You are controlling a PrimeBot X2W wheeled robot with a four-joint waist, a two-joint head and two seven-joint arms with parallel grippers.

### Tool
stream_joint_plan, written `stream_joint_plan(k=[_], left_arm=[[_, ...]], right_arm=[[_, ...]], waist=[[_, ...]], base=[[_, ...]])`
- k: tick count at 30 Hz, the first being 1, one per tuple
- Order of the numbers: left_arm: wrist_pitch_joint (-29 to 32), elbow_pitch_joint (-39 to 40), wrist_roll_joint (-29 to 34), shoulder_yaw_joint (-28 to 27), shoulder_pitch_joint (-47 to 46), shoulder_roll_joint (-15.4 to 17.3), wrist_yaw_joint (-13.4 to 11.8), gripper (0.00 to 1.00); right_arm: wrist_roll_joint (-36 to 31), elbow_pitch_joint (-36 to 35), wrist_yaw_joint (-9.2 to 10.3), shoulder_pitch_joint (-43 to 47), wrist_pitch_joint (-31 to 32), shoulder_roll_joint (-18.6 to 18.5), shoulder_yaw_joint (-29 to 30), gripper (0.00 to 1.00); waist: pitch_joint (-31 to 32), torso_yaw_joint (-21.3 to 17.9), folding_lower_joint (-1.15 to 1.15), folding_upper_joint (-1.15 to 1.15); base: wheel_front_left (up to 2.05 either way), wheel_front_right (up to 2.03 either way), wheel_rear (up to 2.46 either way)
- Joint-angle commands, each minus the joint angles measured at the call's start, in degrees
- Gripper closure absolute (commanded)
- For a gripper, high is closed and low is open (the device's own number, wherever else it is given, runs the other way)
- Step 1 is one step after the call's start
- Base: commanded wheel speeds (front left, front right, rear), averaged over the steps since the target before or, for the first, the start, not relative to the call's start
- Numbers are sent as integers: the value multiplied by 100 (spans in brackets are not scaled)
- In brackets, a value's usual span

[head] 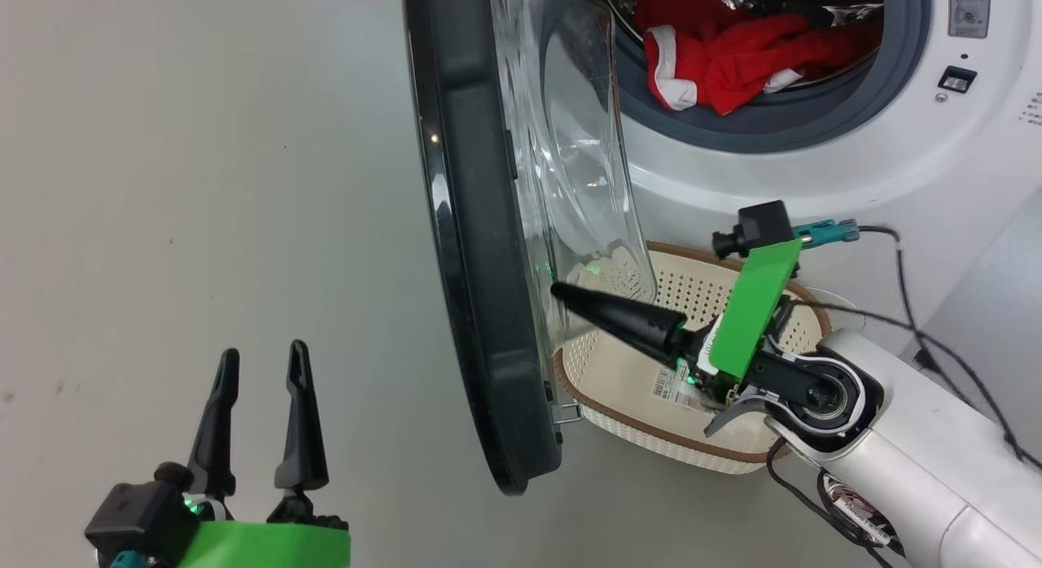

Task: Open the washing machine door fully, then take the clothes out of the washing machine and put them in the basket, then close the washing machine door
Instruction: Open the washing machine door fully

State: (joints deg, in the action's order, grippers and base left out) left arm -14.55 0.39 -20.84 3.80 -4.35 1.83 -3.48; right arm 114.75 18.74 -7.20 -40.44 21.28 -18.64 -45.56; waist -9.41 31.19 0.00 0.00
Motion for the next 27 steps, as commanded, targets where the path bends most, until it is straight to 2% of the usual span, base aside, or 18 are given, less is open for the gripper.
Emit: stream_joint_plan(k=[1, 7, 14, 20, 23, 24, 27], left_arm=[[-45, 79, 12, -166, -10, 105, 39, 0], [-45, -137, 47, -119, -57, 105, 151, 0], [-45, -305, 127, -138, -35, 105, 336, 0], [-45, -297, 243, -169, 41, 105, 497, 0], [-45, -257, 289, -187, 80, 105, 549, 0], [-45, -257, 289, -187, 80, 105, 549, 0], [-45, -212, 325, -189, 112, 105, 580, 0]], right_arm=[[-360, -121, -29, 2, -279, -9, 21, 0], [-2023, 96, -29, 140, -1717, -155, -223, 0], [-3683, 808, -29, 203, -3290, -119, -471, 0], [-5042, 1287, -29, 279, -3618, 41, -68, 0], [-5972, 1182, -29, 488, -3624, 218, 660, 0], [-5972, 1182, -29, 488, -3624, 218, 660, 0], [-7064, 894, -29, 861, -3625, 431, 1423, 0]], waist=[[24, -9, 0, 0], [137, -29, 0, 0], [314, -70, 0, 0], [451, -116, 0, 0], [485, -139, 0, 0], [485, -139, 0, 0], [518, -151, 0, 0]], base=[[0, 0, 0], [0, 0, 0], [0, 0, 0], [0, 0, 0], [0, 0, 0], [0, 0, 0], [0, 0, 0]])
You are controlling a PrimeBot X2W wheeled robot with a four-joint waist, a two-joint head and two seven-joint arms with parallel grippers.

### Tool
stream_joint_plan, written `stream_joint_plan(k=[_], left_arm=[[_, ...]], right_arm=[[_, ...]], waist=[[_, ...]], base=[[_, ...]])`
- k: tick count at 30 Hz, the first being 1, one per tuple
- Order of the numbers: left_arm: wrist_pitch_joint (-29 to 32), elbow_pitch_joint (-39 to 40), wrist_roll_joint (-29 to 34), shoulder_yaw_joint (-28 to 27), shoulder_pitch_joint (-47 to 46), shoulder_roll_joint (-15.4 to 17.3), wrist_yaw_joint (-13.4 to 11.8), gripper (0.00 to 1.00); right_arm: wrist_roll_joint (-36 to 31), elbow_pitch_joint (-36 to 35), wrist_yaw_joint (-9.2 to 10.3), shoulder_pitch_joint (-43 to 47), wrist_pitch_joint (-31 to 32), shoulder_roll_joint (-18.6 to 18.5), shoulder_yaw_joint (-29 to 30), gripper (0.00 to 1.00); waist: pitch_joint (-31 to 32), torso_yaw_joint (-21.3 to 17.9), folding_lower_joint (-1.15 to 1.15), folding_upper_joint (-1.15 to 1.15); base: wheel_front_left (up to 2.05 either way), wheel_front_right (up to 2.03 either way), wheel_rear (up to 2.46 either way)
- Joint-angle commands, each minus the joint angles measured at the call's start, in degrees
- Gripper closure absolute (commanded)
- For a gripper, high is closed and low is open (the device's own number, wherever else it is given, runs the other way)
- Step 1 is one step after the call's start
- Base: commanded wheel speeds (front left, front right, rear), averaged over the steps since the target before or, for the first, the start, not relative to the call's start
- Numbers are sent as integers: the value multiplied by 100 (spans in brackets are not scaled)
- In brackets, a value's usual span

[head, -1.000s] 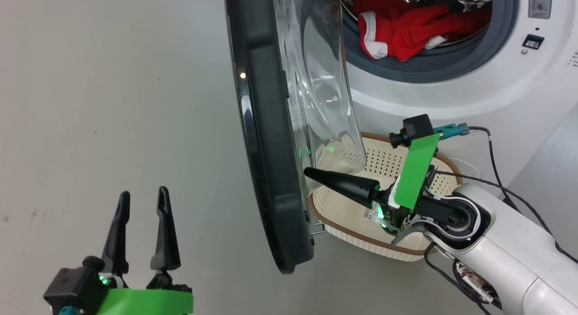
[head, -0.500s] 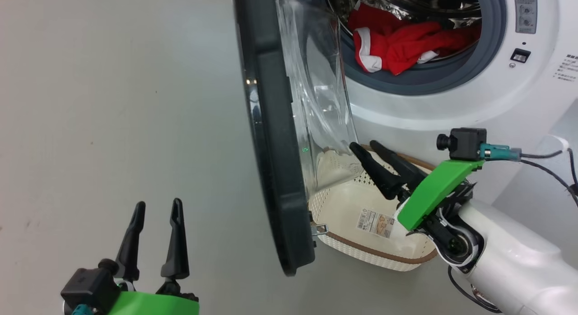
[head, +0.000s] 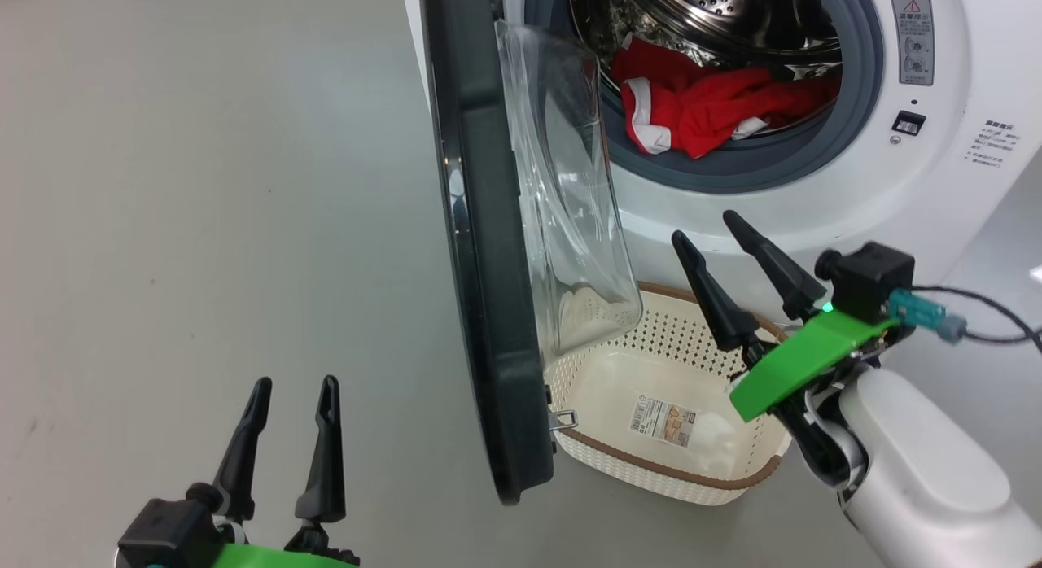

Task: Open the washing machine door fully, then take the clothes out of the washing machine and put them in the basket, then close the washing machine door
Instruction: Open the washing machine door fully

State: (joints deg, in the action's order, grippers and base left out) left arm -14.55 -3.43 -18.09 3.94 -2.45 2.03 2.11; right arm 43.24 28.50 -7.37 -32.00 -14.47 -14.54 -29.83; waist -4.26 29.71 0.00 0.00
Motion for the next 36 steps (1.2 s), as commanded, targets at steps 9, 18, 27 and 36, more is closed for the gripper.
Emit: stream_joint_plan(k=[9, 18, 27, 36], left_arm=[[-45, 322, 98, -195, -27, 85, 71, 0], [-45, 397, 92, -183, -31, 85, 68, 0], [-45, 335, 107, -152, -56, 85, 58, 0], [-45, 190, 36, -29, -103, 85, 63, 100]], right_arm=[[-2304, -1180, -12, 1232, -51, 803, 1591, 0], [-3146, -1857, -12, 2088, -52, 1134, 2154, 0], [-3118, -2055, -12, 2446, -52, 1164, 2227, 0], [-3073, -2046, -12, 2455, -52, 1165, 2213, 0]], waist=[[51, -11, 0, 0], [15, -4, 0, 0], [-24, -1, 0, 0], [-51, 3, 0, 0]], base=[[0, 0, 0], [0, 0, 0], [0, 0, 0], [0, 0, 0]])
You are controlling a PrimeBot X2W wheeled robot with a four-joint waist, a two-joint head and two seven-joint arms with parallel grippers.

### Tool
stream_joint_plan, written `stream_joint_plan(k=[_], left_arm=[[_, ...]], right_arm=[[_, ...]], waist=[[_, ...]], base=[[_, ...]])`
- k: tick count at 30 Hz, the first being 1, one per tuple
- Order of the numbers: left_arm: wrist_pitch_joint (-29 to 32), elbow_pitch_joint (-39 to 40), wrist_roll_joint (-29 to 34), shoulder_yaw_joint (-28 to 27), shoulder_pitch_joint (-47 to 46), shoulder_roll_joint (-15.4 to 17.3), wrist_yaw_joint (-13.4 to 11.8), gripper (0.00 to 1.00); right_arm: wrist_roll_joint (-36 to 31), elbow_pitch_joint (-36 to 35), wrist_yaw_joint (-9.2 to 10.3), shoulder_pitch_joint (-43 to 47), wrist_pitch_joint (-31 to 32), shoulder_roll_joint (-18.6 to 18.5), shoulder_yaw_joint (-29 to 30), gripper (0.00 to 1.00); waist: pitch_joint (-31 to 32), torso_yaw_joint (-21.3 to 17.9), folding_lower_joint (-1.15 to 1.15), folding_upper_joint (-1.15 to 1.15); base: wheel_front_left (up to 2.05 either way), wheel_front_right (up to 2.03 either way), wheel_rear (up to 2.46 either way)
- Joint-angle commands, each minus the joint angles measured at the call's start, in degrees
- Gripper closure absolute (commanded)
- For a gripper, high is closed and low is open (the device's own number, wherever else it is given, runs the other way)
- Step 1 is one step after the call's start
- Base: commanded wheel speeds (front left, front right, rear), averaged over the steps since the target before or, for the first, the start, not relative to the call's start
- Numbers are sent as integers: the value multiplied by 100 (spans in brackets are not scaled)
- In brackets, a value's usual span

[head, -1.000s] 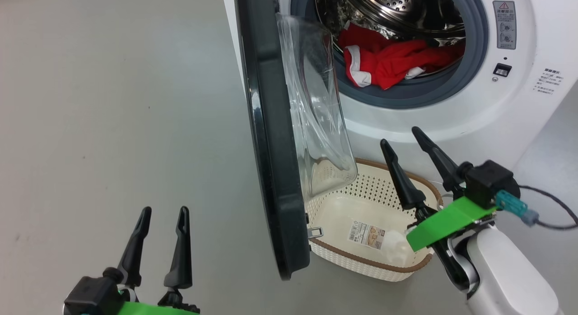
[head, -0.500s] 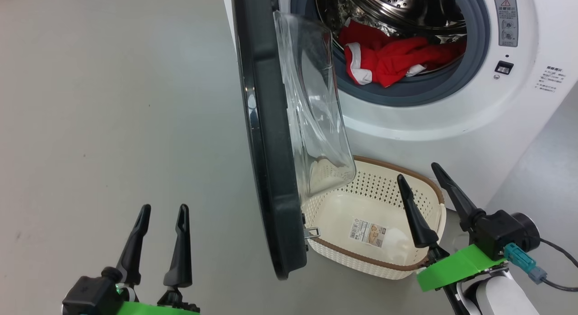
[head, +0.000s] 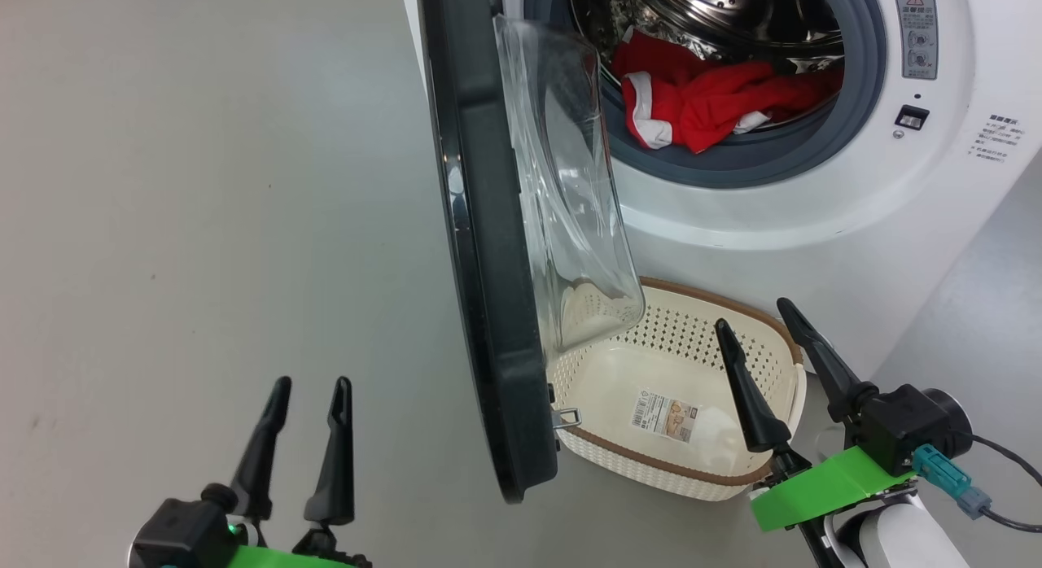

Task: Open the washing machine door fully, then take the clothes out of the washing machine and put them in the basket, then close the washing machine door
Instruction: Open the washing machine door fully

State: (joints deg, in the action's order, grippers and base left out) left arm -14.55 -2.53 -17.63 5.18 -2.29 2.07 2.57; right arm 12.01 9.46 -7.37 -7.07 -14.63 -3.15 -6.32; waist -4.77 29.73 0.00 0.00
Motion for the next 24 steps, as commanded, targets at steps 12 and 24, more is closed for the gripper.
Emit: stream_joint_plan(k=[12, 24], left_arm=[[-45, 654, 3, -50, -376, 81, -59, 100], [-45, 1892, 97, 505, -979, 81, -166, 100]], right_arm=[[-35, -121, -12, -40, -37, 27, -167, 0], [-59, -68, -12, -50, -37, 27, -246, 0]], waist=[[32, -2, 0, 0], [58, -22, 0, 0]], base=[[0, 0, 0], [0, 0, 0]])
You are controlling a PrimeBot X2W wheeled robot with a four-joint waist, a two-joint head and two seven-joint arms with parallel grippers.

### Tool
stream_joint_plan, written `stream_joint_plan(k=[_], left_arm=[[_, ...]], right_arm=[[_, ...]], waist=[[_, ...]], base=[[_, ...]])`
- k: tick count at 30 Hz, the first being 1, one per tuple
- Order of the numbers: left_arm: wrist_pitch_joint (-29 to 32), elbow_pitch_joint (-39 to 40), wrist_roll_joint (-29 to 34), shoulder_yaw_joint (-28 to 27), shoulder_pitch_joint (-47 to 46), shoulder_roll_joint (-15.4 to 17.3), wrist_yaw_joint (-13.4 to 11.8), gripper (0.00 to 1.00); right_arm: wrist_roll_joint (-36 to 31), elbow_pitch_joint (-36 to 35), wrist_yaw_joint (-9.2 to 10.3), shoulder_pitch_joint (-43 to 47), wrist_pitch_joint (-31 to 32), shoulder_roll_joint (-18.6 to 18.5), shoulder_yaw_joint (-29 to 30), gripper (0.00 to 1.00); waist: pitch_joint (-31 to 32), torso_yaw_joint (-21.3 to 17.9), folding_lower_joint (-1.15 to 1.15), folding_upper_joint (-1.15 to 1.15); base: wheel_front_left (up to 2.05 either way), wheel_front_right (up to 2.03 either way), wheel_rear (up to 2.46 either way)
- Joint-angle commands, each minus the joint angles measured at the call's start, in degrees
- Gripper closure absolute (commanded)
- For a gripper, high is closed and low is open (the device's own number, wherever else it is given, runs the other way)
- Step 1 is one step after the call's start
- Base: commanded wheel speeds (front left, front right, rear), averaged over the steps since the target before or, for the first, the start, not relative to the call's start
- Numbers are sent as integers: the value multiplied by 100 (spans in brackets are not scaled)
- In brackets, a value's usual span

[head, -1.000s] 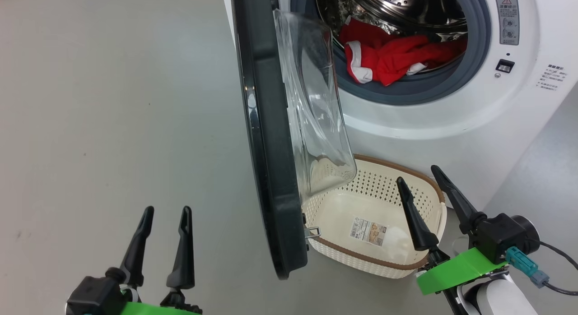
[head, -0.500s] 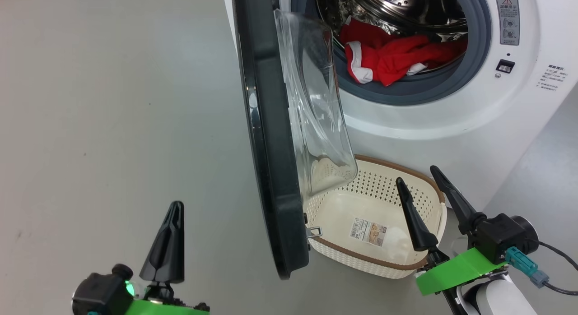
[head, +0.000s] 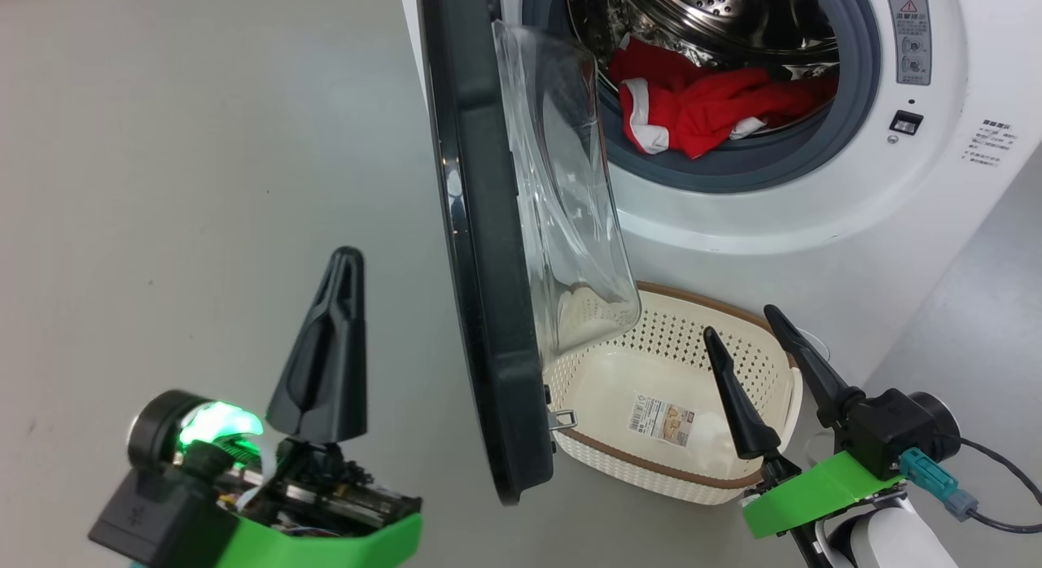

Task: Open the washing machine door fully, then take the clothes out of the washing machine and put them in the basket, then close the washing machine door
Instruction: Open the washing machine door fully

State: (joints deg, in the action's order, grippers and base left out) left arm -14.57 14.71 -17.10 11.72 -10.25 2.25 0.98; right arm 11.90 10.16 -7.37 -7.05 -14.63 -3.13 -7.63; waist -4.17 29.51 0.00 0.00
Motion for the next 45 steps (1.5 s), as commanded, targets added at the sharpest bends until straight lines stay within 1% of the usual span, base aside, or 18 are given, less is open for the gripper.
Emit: stream_joint_plan(k=[1, 5, 9, 14, 18, 21, 23, 24, 28, 33, 38, 45], left_arm=[[-36, 243, 47, -58, -233, 63, 10, 100], [135, 458, 0, 354, -385, 63, 74, 100], [398, 426, -31, 840, -512, 63, 189, 100], [818, 6, -8, 1452, -583, 63, 292, 100], [1095, -457, 27, 1782, -632, 63, 296, 100], [1268, -791, 29, 1876, -662, 63, 201, 100], [1344, -969, 63, 1867, -695, 63, 89, 100], [1344, -969, 63, 1867, -695, 63, 89, 100], [1520, -1254, 154, 1809, -747, 78, -163, 100], [1646, -1430, 337, 1753, -798, 123, -434, 100], [1694, -1481, 299, 1652, -751, 132, -594, 100], [1766, -1536, 250, 1530, -655, 240, -722, 100]], right_arm=[[-45, -146, -12, -50, -37, 25, -102, 0], [-56, -186, -12, -34, -37, 25, -64, 0], [-78, -209, -12, -35, -37, 25, -47, 0], [-64, -209, -12, -66, -37, 25, -57, 0], [-58, -214, -12, -78, -37, 25, -72, 0], [-64, -213, -12, -74, -37, 25, -87, 0], [-68, -213, -12, -71, -37, 25, -83, 0], [-68, -213, -12, -71, -37, 25, -83, 0], [-69, -216, -12, -62, -37, 25, -68, 0], [-107, -213, -12, -29, -37, 25, -33, 0], [-80, -194, -12, 8, -37, 25, -30, 0], [-53, -173, -12, -25, -37, 25, -31, 0]], waist=[[-4, -2, 0, 0], [-35, -28, 0, 0], [-83, -58, 0, 0], [-109, -118, 0, 0], [-126, -166, 0, 0], [-135, -197, 0, 0], [-144, -214, 0, 0], [-144, -214, 0, 0], [-162, -234, 0, 0], [-177, -205, 0, 0], [-173, -105, 0, 0], [-161, 82, 0, 0]], base=[[0, 0, 0], [0, 0, 0], [0, 0, 0], [0, 0, 0], [0, 0, 0], [0, 0, 0], [0, 0, 0], [0, 0, 0], [0, 0, 0], [0, 0, 0], [0, 0, 0], [0, 0, 0]])
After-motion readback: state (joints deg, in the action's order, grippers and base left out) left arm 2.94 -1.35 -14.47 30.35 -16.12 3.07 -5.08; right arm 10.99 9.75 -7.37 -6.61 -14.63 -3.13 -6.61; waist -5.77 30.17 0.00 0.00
